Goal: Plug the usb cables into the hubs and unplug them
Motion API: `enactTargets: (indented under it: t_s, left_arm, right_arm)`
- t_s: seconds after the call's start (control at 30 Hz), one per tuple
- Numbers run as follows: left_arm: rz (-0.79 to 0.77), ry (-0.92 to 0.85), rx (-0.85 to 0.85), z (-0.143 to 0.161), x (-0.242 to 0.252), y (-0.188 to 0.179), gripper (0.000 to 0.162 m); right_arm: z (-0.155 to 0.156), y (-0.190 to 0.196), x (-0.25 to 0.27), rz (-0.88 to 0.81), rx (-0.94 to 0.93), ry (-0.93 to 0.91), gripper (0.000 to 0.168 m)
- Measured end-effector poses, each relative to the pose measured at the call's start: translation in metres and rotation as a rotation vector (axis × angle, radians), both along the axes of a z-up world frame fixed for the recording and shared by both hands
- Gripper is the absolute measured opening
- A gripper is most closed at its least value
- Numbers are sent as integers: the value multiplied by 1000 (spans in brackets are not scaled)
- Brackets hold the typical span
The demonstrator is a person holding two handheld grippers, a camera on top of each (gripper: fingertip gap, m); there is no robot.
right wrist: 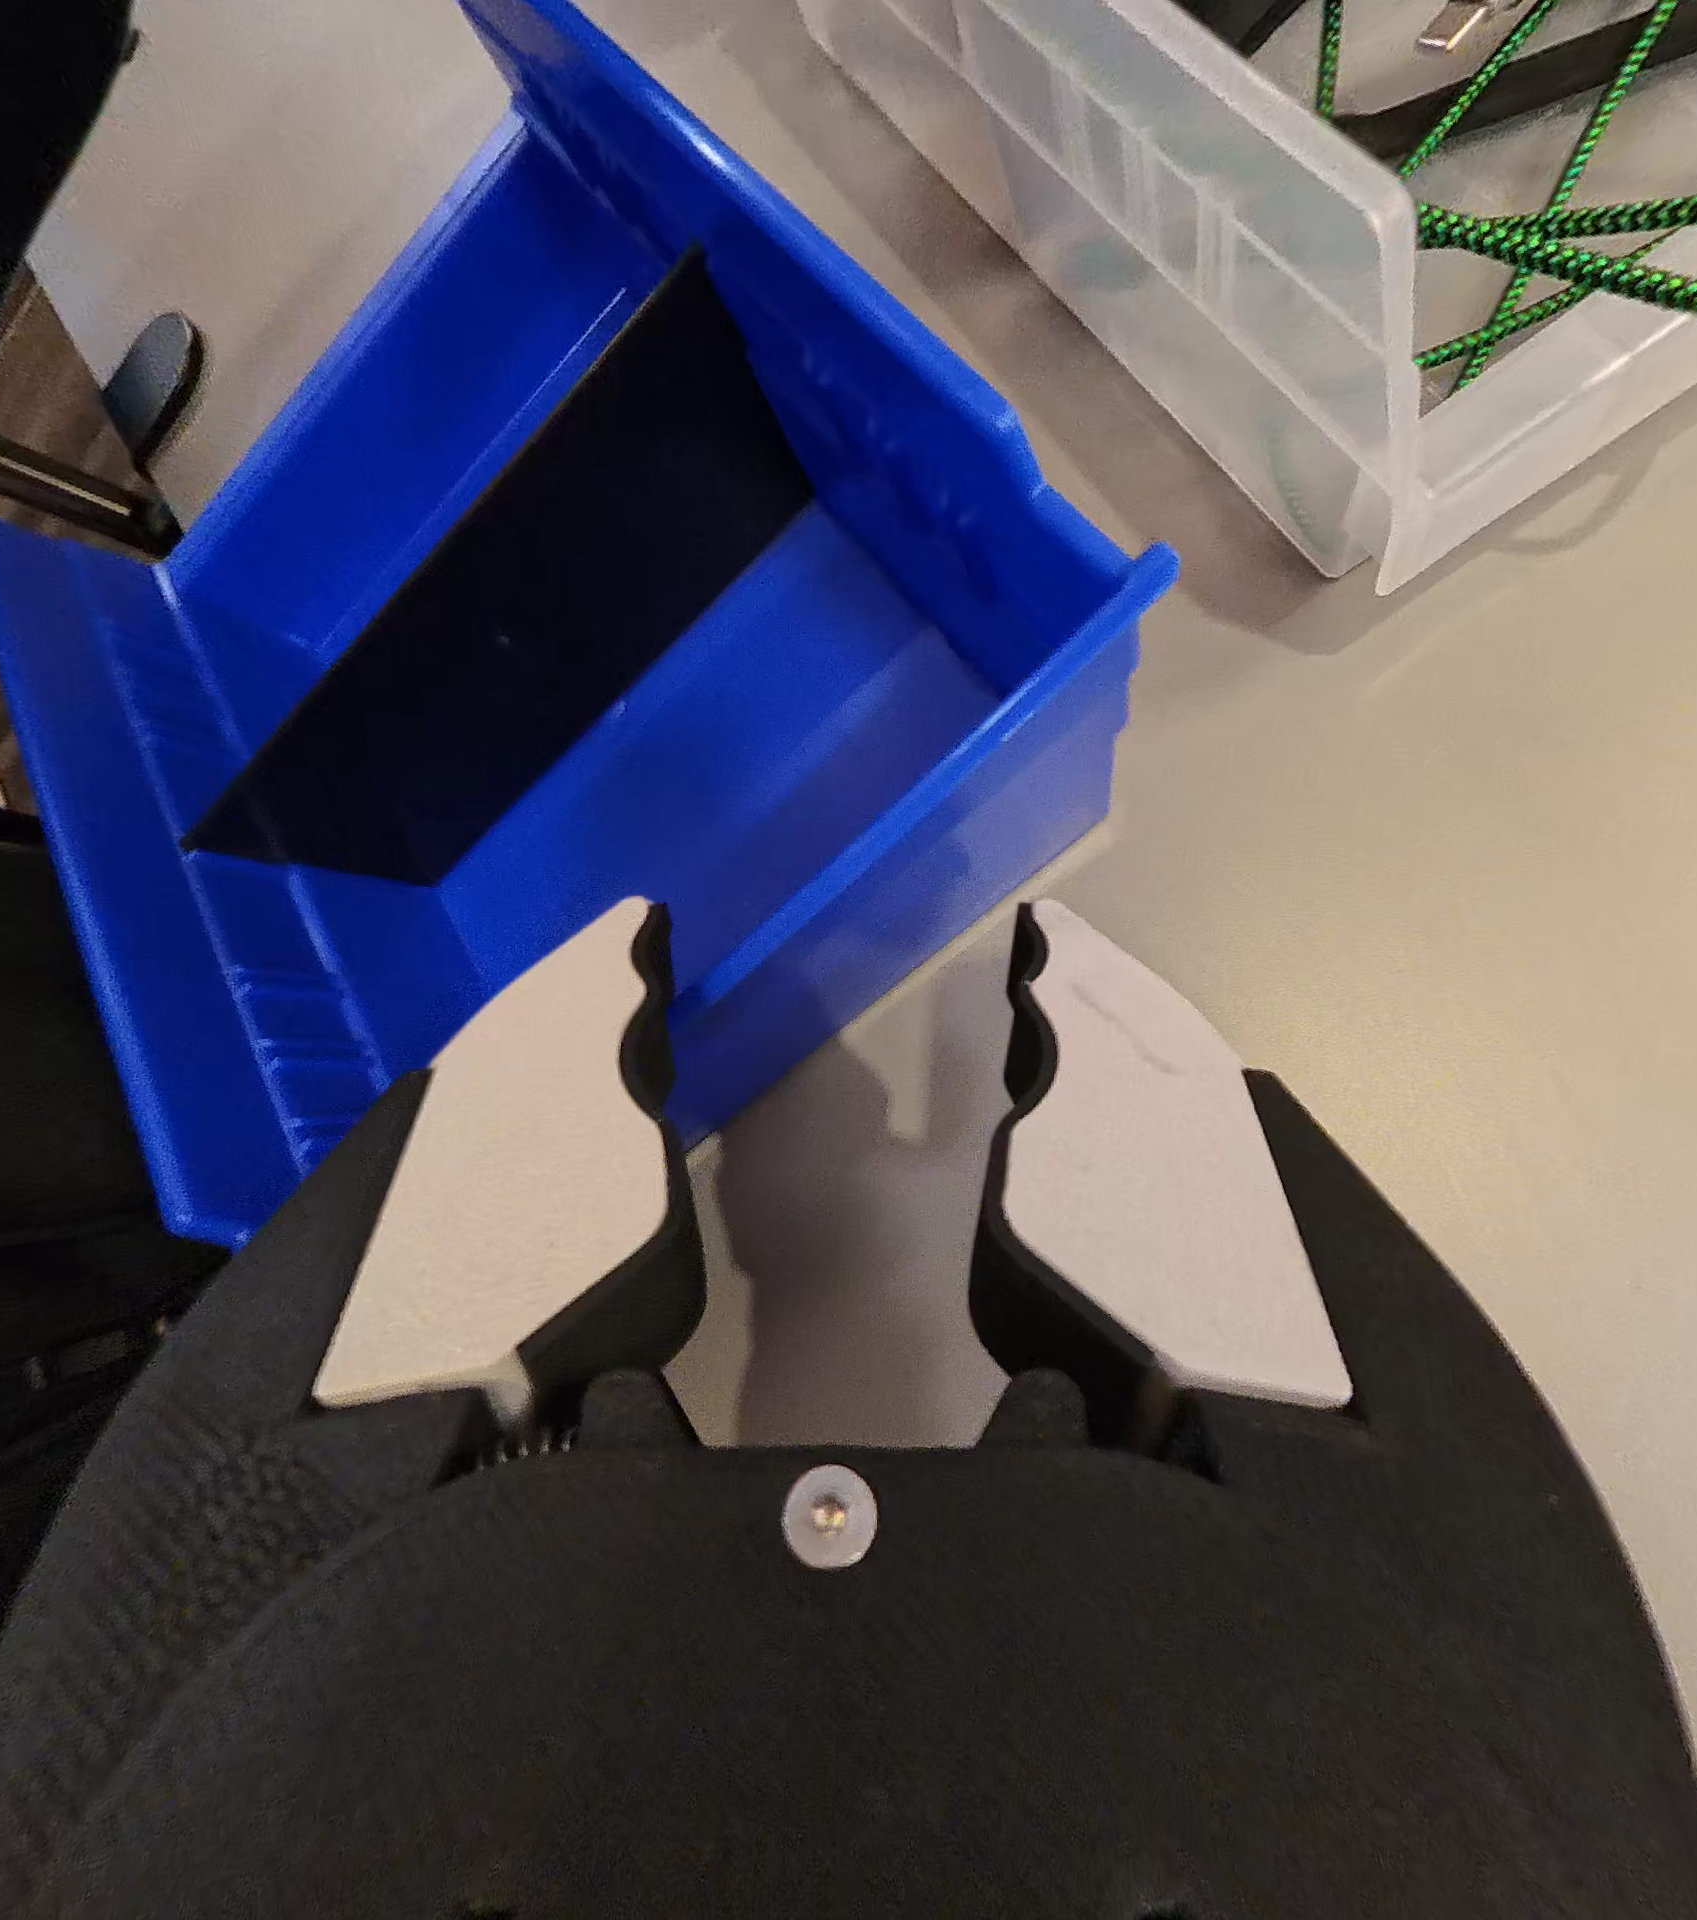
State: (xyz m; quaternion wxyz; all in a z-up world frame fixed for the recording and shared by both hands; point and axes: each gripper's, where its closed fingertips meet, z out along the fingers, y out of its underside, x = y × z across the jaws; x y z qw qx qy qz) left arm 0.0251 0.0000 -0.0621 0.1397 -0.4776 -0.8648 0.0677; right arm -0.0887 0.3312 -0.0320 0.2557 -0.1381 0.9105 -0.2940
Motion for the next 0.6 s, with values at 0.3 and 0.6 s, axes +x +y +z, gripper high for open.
enactTargets:
  t_s: [0.3, 0.6]
  left_arm:
    - [13, -72, -30, -1, 49, -12, 5]
    - [6, -181, -44, -1, 149, -19, 7]
  right_arm:
    - [2, 15, -25, 152, 90, 138, 32]
    - [0, 20, -129, 146, 228, 467, 19]
